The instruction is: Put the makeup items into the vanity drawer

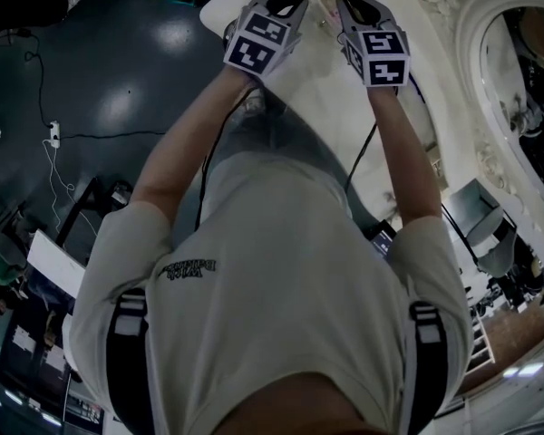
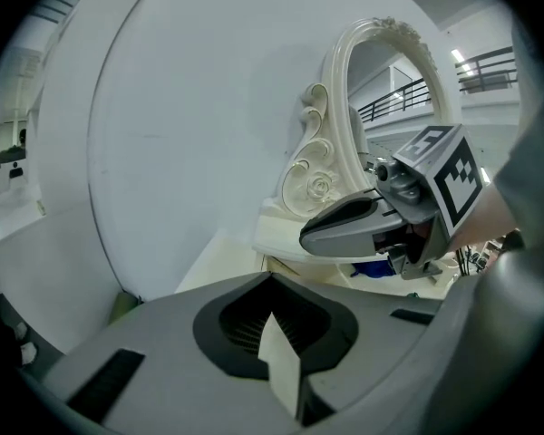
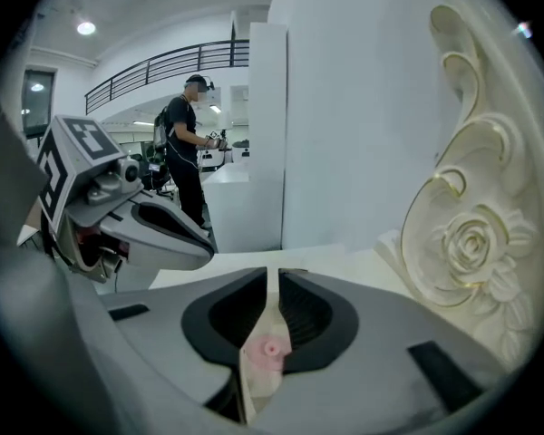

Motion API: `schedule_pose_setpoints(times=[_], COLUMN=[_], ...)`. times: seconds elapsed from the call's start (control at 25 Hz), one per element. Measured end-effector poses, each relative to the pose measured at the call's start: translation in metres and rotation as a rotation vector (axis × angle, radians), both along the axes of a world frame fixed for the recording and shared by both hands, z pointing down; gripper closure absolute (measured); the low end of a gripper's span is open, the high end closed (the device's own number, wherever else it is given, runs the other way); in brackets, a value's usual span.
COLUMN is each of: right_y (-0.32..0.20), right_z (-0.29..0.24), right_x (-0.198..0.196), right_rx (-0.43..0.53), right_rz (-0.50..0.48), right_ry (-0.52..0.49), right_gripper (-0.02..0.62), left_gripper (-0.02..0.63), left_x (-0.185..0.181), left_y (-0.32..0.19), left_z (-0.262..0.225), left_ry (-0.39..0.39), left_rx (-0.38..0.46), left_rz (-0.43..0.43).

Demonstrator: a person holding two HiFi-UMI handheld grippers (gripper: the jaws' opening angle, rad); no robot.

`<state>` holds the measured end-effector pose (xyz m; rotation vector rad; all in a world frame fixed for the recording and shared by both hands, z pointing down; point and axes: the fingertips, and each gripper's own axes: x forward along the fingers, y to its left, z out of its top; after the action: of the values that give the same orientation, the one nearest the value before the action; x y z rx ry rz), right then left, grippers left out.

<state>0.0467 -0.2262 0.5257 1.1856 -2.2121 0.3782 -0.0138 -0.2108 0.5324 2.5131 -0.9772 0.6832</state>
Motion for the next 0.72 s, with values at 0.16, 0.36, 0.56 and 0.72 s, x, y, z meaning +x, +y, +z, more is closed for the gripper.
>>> schedule_pose_setpoints(times=[0.16, 0.36, 0.56, 0.72], right_y=[0.002, 0.013, 0.029, 0.044], right_z=[-0.033, -0.078, -0.137, -0.191], right_x=[0.0, 0.0, -0.006, -0.008], right_rx=[0.058, 0.129, 0.223, 0.323], right_rz=[0.005, 0.008, -0.001, -0.019], right_ry=[-0.019, -0.054, -0.124, -0.16], right_gripper=[0.561, 0.561, 0.581, 0.581], left_gripper=[0.592, 0.592, 0.592, 0.592], left_x=[-0.004, -0.006, -0.007, -0.009], left_y=[-0.002, 0.0, 0.01, 0.02], left_z=[-0.029, -0.076, -0.131, -0.181], left_ry=[0.024, 0.069, 0.159, 0.2], left_rx=[0.044, 0.11, 0.162, 0.251], left_rz=[-0.013, -0.022, -0.031, -0.03])
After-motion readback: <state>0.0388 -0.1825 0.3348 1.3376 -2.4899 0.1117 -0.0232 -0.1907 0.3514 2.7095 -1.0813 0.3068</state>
